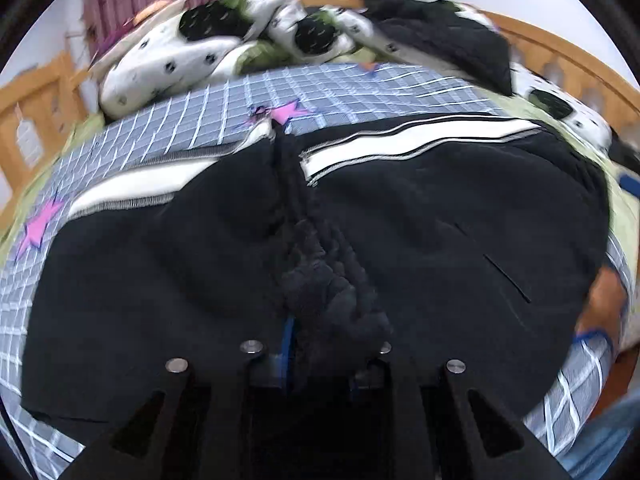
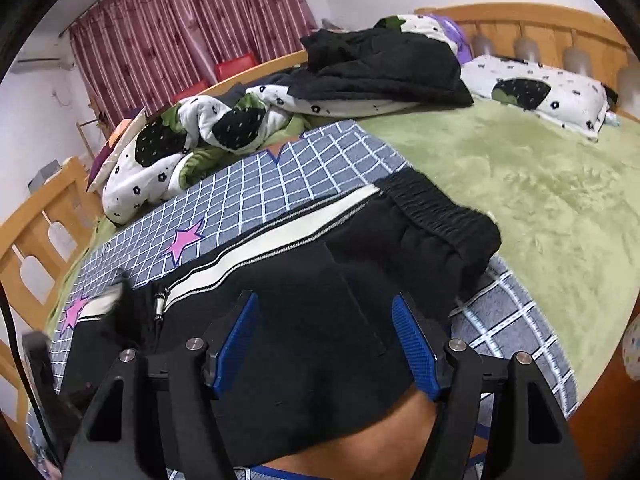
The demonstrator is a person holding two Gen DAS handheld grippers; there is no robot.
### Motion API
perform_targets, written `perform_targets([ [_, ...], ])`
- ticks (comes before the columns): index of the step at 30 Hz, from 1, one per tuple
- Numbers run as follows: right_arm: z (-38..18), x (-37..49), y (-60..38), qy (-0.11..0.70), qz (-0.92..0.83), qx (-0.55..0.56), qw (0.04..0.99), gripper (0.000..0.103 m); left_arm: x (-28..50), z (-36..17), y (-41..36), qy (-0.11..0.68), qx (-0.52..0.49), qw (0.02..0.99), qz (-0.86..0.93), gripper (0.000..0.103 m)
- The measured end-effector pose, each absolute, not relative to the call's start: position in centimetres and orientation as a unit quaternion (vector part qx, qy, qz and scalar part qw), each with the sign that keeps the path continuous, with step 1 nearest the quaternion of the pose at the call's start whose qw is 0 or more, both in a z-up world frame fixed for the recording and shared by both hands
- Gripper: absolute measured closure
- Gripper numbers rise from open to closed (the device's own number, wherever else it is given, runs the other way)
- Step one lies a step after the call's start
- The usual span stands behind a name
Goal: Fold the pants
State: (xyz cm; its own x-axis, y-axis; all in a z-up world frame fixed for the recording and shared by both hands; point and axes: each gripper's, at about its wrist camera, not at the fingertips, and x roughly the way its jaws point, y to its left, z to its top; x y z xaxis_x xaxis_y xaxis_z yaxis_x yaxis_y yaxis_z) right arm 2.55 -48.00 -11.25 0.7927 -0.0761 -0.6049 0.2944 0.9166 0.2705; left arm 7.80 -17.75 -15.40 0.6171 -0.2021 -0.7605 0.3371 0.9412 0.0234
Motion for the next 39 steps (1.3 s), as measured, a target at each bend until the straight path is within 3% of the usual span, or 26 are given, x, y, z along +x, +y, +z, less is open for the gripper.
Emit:
perform_targets([
  [4,-10.8,3.3,-45.8,0.305,-0.074,0.163,0.935,0.034,6.9,-13.1,-13.6,0.439,0.033,0.873,-0.209,0.061],
  [6,-10.7,4.2,-43.8,0.311,-0.051,0.152,0.937,0.034,5.2,-11.6,-10.2,0.414,0.028,0.885,-0.209,0.040],
  [11,-10.6,6.8,-37.2,0.328,0.053,0.151,0.931,0.034,4.8,-9.0,-2.4,0.375,0.006,0.914,-0.156,0.032],
  [14,-11.3,8.3,-33.1,0.346,0.102,0.143,0.922,0.035,5.8,-9.0,2.7,0.385,0.015,0.920,-0.068,0.032],
  [17,-12.5,10.1,-28.2,0.369,0.121,0.089,0.917,0.046,6.6,-10.2,7.5,0.420,-0.004,0.908,-0.013,0.032],
  [21,-15.2,12.2,-23.7,0.416,0.130,0.019,0.900,0.048,6.4,-11.5,13.0,0.435,-0.063,0.898,0.007,0.032],
  [24,-18.6,13.0,-21.7,0.468,0.085,-0.049,0.878,0.080,7.2,-12.5,14.2,0.438,-0.082,0.895,0.028,0.032],
  [27,-17.2,10.8,-22.4,0.422,0.104,-0.042,0.900,0.086,7.6,-12.7,14.9,0.442,-0.094,0.892,0.021,0.032],
  [28,-15.9,9.4,-23.6,0.402,0.123,-0.012,0.907,0.093,7.6,-12.6,14.8,0.441,-0.093,0.893,0.019,0.032],
  [31,-14.4,6.7,-27.1,0.380,0.151,0.056,0.911,0.097,7.5,-12.4,14.6,0.432,-0.081,0.898,0.018,0.032],
  [36,-18.1,7.7,-26.6,0.459,0.129,0.001,0.879,0.097,8.1,-12.9,14.0,0.449,-0.078,0.890,0.009,0.032],
  [39,-17.4,7.7,-27.2,0.449,0.136,0.021,0.883,0.094,8.2,-12.7,14.0,0.445,-0.083,0.892,0.004,0.032],
])
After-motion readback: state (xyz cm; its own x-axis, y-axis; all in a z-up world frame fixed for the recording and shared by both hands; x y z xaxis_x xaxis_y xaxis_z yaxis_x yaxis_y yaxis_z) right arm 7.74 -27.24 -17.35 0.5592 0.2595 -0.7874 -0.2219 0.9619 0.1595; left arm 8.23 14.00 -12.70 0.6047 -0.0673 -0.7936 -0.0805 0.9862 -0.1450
